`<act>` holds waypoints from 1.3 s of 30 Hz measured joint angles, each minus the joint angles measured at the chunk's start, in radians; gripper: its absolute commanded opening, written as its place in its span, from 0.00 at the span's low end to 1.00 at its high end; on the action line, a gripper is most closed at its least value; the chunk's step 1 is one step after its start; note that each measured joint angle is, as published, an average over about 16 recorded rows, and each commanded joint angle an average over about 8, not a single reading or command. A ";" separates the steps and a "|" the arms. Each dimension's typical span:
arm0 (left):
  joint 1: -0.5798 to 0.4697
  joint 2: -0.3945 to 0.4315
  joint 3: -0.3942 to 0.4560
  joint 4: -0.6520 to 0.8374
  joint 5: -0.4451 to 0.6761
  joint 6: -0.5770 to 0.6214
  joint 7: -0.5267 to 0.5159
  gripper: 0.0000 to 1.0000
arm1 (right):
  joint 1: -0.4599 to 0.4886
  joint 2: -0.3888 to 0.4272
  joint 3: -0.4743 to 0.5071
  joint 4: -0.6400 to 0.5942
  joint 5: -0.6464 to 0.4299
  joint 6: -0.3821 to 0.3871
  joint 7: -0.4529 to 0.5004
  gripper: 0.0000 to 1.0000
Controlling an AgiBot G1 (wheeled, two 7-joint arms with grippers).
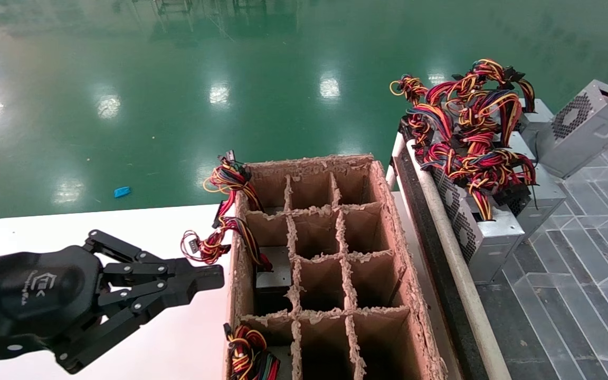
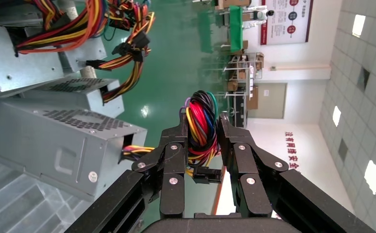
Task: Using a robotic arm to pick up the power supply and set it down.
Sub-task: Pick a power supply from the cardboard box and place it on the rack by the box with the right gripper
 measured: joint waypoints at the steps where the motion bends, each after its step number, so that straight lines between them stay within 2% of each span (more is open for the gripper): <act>1: 0.000 0.000 0.000 0.000 0.000 0.000 0.000 0.00 | -0.001 -0.003 -0.001 -0.005 0.000 0.002 -0.002 0.00; 15: 0.000 0.000 0.000 0.000 0.000 0.000 0.000 0.00 | 0.038 -0.095 -0.026 -0.139 0.031 0.012 -0.087 0.00; 27: 0.000 0.000 0.000 0.000 0.000 0.000 0.000 0.00 | 0.136 -0.196 -0.051 -0.352 0.037 0.043 -0.228 0.00; 39: 0.000 0.000 0.000 0.000 0.000 0.000 0.000 0.00 | 0.223 -0.245 -0.052 -0.550 0.047 0.069 -0.361 0.00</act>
